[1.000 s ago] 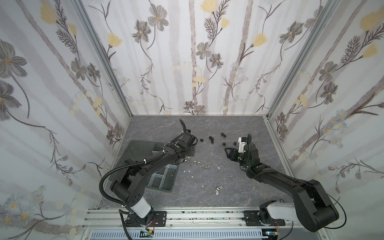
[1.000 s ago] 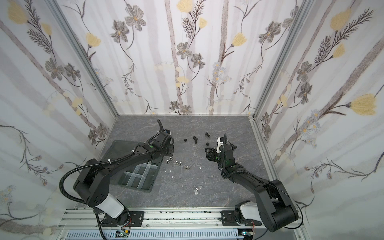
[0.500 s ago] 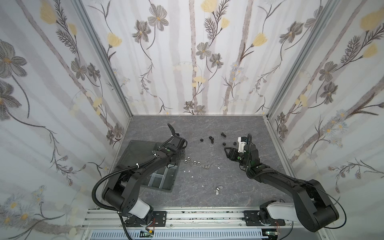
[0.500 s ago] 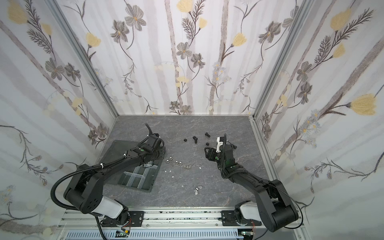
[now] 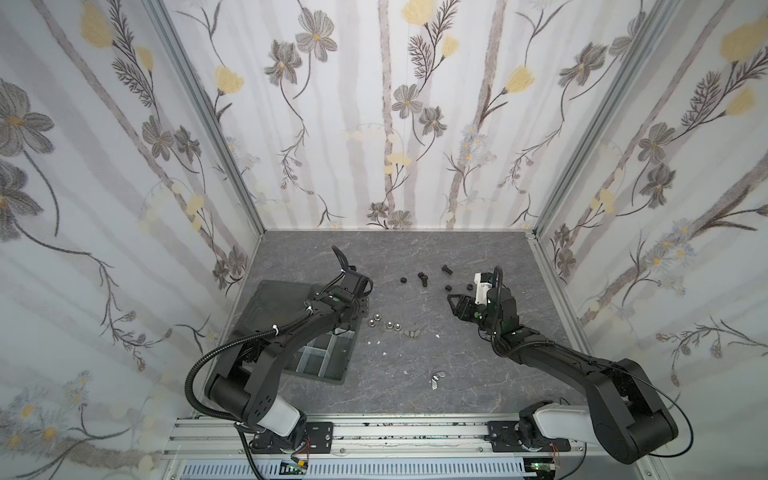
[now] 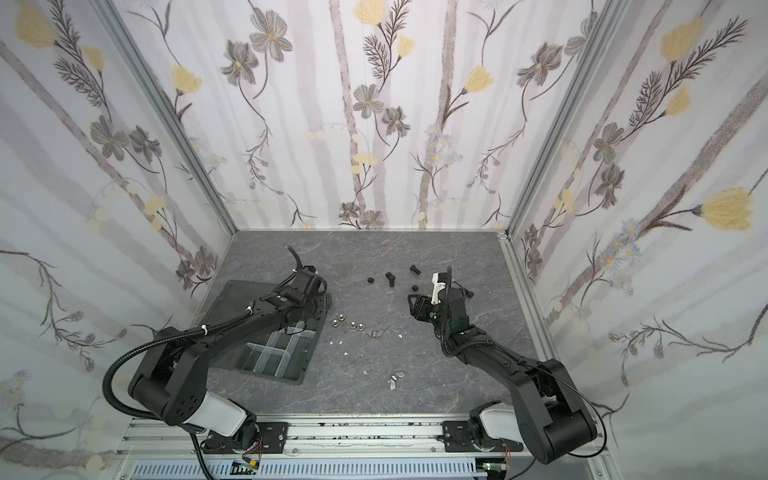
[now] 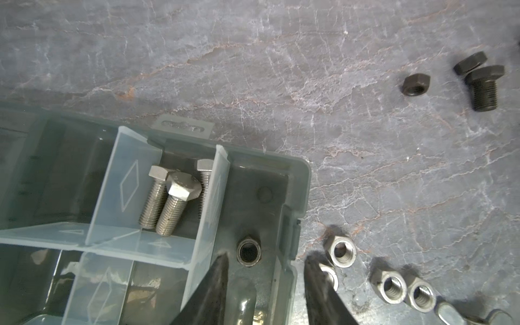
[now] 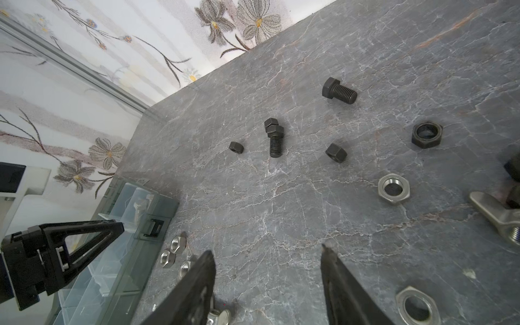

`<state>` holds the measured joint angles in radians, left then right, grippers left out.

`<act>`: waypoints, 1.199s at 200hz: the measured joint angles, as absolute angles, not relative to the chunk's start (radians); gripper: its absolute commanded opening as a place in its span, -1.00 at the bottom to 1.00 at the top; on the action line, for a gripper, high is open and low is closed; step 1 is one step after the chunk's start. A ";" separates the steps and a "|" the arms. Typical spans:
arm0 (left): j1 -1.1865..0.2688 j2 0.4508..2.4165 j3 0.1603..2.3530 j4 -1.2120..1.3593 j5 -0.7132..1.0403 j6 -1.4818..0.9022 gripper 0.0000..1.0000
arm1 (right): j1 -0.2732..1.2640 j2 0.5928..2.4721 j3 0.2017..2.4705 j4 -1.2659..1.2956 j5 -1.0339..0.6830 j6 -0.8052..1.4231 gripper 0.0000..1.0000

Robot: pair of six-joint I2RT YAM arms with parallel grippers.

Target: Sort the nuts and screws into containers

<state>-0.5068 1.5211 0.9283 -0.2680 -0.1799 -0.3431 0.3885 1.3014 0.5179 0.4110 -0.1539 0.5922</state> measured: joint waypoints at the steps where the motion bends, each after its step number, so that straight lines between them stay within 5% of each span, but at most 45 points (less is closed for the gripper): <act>1: -0.507 1.519 0.929 -0.268 -0.180 -0.343 -0.04 | 0.390 1.301 0.521 0.409 -0.153 0.591 0.22; 127: -0.507 1.096 0.884 -0.259 -0.133 -0.313 0.99 | 0.556 1.584 0.904 0.162 -0.074 0.496 0.23; 240: -0.507 0.881 0.906 -0.325 -0.076 -0.238 1.00 | 0.589 1.887 1.229 -0.005 -0.028 0.430 0.32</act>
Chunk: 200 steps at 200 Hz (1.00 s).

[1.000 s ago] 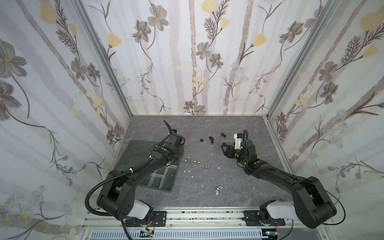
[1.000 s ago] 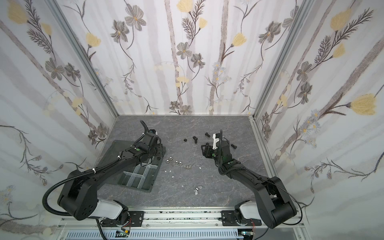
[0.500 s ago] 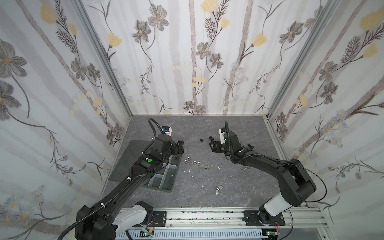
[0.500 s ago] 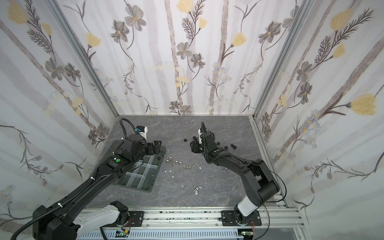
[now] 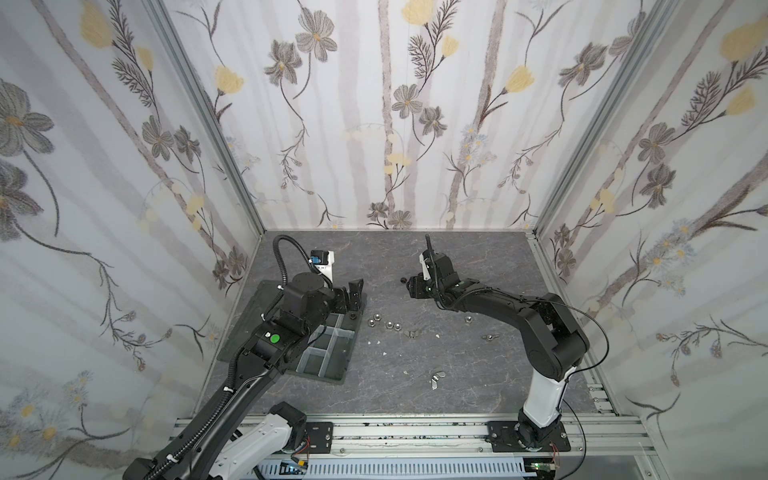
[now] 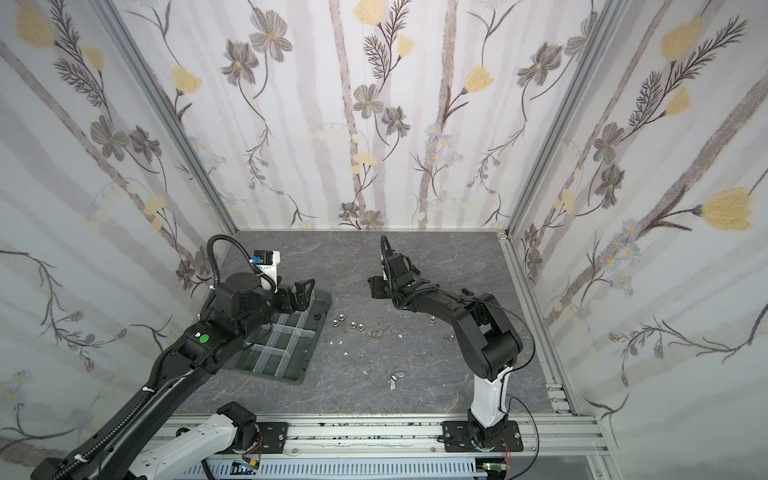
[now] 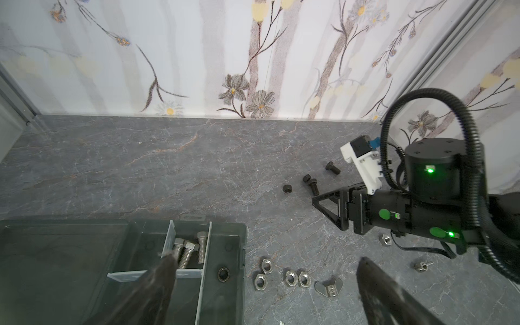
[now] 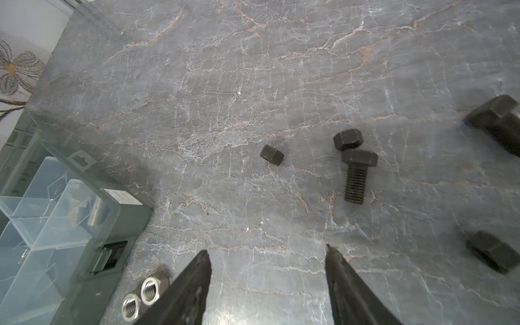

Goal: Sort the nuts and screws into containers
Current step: 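Reach the right gripper down to a small black nut and close on it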

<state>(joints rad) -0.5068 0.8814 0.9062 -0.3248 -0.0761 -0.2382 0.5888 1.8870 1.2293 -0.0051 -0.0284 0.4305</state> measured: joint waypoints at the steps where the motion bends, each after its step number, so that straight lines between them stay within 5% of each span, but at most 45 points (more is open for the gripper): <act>1: -0.507 0.877 0.903 -0.327 -0.076 -0.238 1.00 | 0.589 1.888 1.231 -0.005 -0.028 0.429 0.32; 200: -0.504 0.782 0.759 -0.239 -0.165 -0.208 1.00 | 0.542 2.288 1.691 -0.145 -0.204 0.320 0.33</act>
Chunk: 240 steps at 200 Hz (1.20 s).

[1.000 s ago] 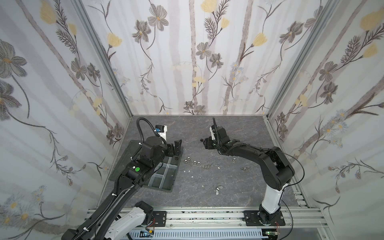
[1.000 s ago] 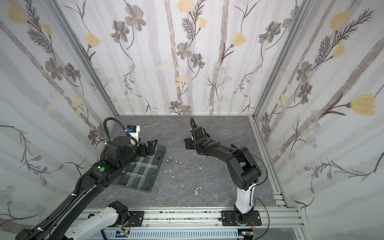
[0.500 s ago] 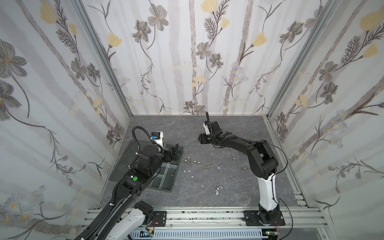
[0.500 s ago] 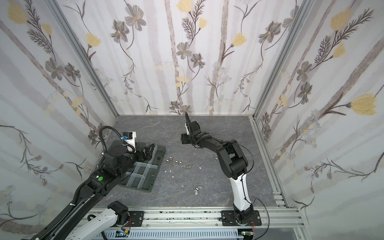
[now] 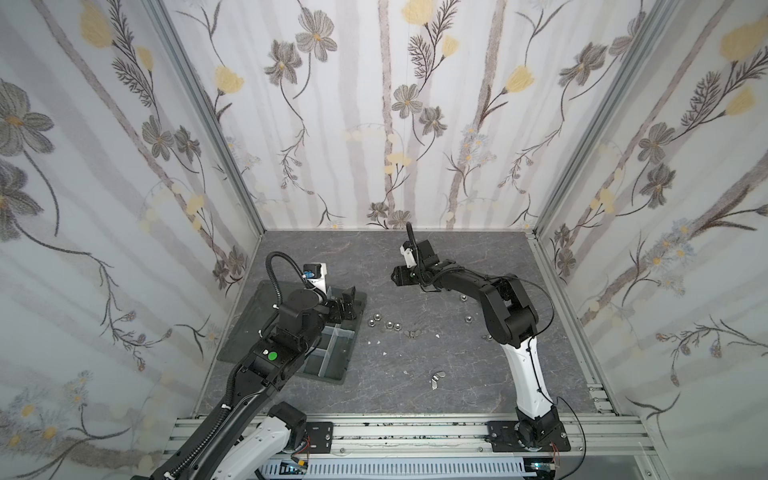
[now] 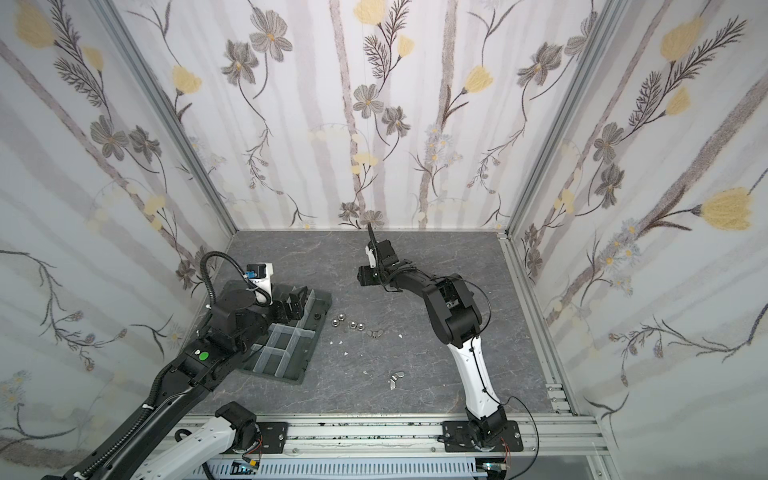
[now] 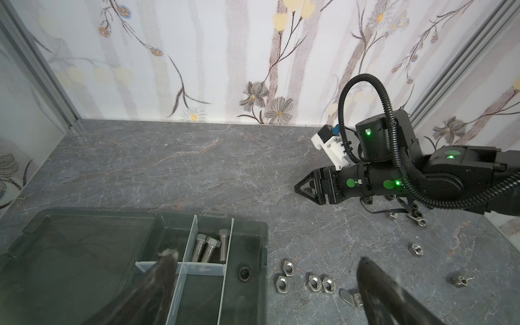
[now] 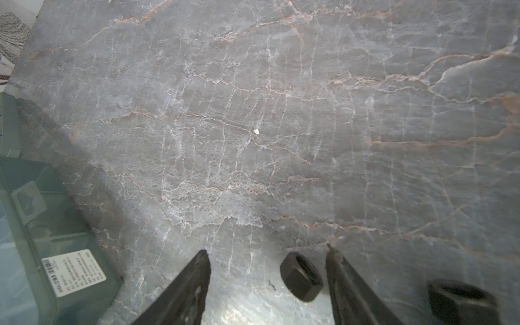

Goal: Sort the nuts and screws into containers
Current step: 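Reach the right gripper down to a small black nut and close on it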

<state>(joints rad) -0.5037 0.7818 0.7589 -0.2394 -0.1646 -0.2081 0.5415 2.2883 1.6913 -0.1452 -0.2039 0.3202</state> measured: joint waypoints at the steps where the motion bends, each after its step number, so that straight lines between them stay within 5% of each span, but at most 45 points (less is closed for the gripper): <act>1: -0.504 0.782 0.759 -0.239 -0.165 -0.208 1.00 | 0.542 2.289 1.692 -0.146 -0.204 0.320 0.32; 240: -0.472 0.815 0.759 -0.239 -0.164 -0.206 1.00 | 0.587 2.285 1.676 -0.198 -0.067 0.248 -0.10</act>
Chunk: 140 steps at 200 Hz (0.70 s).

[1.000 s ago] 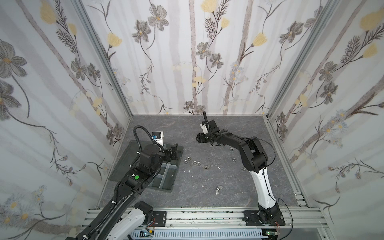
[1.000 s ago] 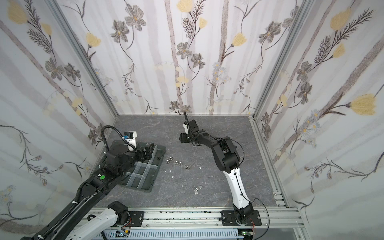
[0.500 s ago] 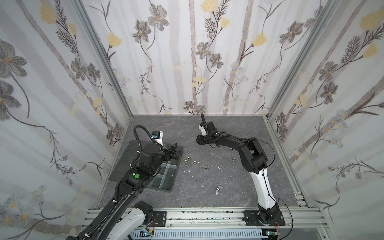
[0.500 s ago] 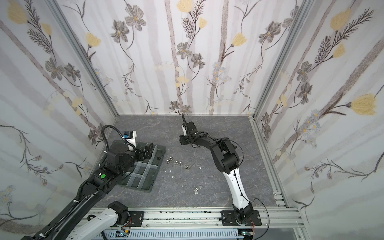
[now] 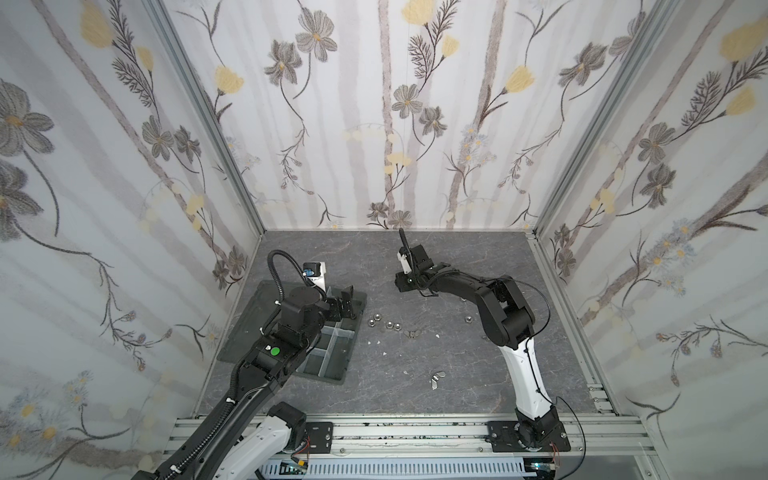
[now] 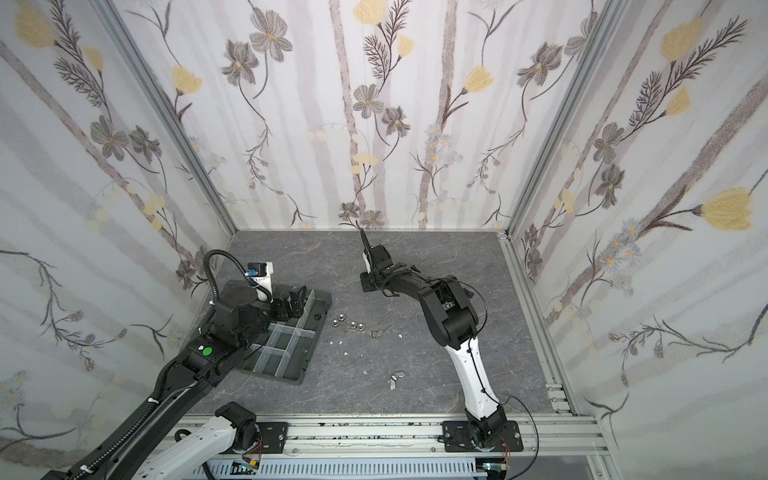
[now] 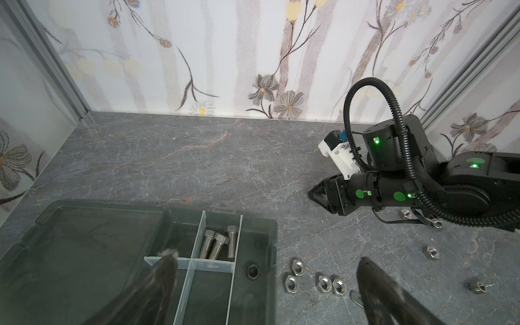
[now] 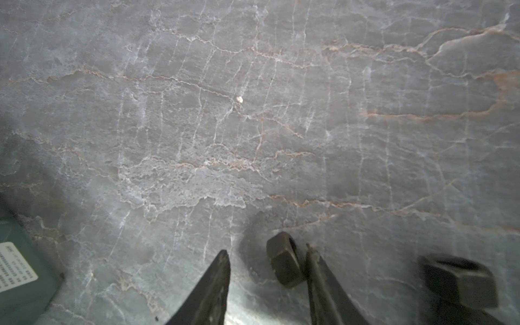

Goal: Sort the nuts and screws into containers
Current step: 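Reach the right gripper down to a small black nut and close on it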

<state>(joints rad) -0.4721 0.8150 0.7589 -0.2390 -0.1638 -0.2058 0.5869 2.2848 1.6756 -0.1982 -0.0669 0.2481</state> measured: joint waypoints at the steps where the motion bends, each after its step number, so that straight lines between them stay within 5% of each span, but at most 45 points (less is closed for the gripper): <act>1: -0.472 0.815 0.759 -0.239 -0.164 -0.206 1.00 | 0.587 2.285 1.676 -0.198 -0.066 0.248 -0.11; 140: -0.469 0.818 0.757 -0.239 -0.165 -0.206 1.00 | 0.591 2.296 1.703 -0.205 -0.041 0.241 -0.36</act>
